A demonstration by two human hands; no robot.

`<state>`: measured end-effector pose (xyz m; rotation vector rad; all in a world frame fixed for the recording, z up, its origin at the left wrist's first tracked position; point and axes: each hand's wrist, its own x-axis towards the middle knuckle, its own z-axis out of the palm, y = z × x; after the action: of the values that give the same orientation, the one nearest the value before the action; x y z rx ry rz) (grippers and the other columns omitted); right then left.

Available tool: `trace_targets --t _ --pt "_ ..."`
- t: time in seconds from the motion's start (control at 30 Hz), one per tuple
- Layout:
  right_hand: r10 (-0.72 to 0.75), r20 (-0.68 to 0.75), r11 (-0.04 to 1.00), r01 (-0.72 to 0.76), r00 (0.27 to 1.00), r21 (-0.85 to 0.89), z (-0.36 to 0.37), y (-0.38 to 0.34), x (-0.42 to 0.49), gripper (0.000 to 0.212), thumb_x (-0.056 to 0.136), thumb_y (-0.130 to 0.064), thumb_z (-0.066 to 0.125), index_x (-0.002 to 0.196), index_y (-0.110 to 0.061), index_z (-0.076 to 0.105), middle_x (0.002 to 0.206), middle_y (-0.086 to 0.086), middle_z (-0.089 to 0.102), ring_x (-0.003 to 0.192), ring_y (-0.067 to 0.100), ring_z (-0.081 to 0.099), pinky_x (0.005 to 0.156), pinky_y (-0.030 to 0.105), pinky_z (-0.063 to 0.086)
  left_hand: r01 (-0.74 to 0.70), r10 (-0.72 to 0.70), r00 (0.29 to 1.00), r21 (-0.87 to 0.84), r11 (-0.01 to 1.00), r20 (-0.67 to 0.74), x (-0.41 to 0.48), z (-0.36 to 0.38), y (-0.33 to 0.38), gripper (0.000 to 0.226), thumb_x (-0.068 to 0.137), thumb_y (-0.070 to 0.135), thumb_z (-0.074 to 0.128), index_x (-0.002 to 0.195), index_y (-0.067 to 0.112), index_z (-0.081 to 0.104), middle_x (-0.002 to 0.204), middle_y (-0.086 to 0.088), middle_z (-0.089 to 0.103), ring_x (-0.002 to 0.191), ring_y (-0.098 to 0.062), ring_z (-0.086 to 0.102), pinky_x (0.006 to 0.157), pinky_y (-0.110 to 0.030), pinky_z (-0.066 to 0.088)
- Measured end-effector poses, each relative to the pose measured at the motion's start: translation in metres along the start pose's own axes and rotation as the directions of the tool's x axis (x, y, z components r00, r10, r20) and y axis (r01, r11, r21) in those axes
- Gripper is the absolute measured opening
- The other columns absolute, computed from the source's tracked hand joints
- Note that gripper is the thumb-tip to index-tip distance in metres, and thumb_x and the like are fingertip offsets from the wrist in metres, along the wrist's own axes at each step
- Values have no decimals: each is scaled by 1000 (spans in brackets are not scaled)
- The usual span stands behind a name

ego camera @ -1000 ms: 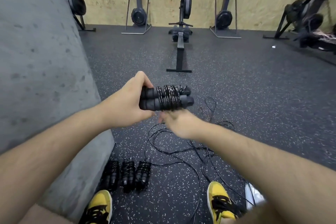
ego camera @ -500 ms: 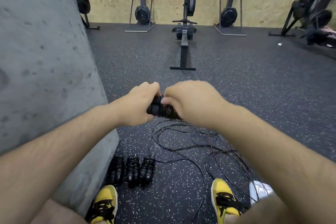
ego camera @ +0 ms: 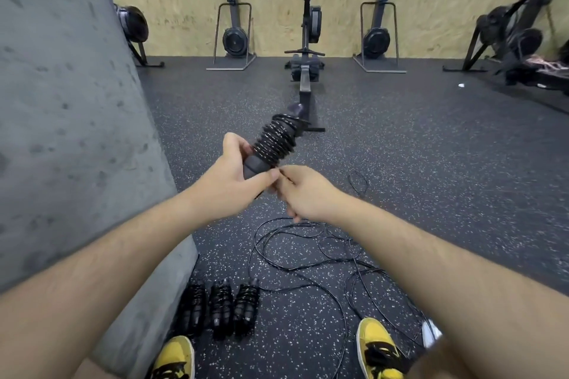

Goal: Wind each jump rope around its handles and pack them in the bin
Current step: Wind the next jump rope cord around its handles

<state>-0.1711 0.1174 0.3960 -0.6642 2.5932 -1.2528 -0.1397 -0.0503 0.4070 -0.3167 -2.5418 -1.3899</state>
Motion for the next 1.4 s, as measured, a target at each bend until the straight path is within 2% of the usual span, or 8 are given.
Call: trace_targets --t 0.13,0.3,0.37,0.47,0.77,0.97,1.13,1.4 --pt "23 -34 993 -26 999 -111 17 -10 -4 22 97 -22 41 94 -9 57 78 11 65 68 33 68 62 46 59 63 -49 993 132 989 -106 6 5 -10 49 91 36 70 106 13 30 91 -2 56 66 -12 49 59 -27 43" --pt "-33 -153 949 -17 988 -313 18 -19 -13 11 99 -18 40 98 -11 49 102 11 62 84 30 55 69 32 40 -37 48 979 57 998 -200 7 9 -6 47 95 24 66 116 22 24 107 -5 55 85 -22 62 73 -29 49" --pt "-87 -237 951 11 968 -308 17 -26 -16 17 101 -20 40 111 -11 51 110 11 64 92 30 59 74 36 47 -28 30 977 10 1000 -211 7 5 -6 48 96 24 64 119 33 23 107 -7 60 79 -25 67 71 -41 56" --pt "-187 -372 974 123 909 -191 20 -35 -23 15 100 -26 48 113 -19 50 97 1 67 84 21 61 75 39 52 -22 4 975 -78 997 -224 5 -1 -1 46 99 23 60 126 39 27 101 -12 67 61 -11 63 56 -25 51" --pt "-439 -400 898 412 804 -158 15 -36 -25 25 91 -25 69 114 -25 59 79 -6 57 70 12 52 70 37 50 -106 59 980 -243 964 -192 -4 -10 10 48 103 15 54 136 50 47 143 12 53 124 -11 58 108 -45 47" --pt "-714 -343 671 457 610 -584 8 -42 -24 40 98 -26 52 132 -5 59 93 4 49 78 18 48 70 26 41 -95 48 990 -369 925 -134 -7 -15 13 46 106 9 47 140 40 52 137 7 62 123 -15 62 102 -39 52" --pt "-690 -311 697 484 653 -529 19 -50 -27 53 100 -20 51 146 2 41 118 13 46 92 22 57 83 20 41 -63 -2 991 -496 866 -130 -8 -13 15 48 105 4 43 134 40 53 113 9 72 95 -6 68 70 -24 55" --pt "-700 -292 666 449 652 -595 27 -51 -21 54 101 -16 45 151 3 33 128 13 39 108 31 53 97 40 49 -43 -18 994 -528 848 -111 -11 -17 21 54 102 -4 46 139 36 51 119 -3 72 101 -13 70 77 -23 55"
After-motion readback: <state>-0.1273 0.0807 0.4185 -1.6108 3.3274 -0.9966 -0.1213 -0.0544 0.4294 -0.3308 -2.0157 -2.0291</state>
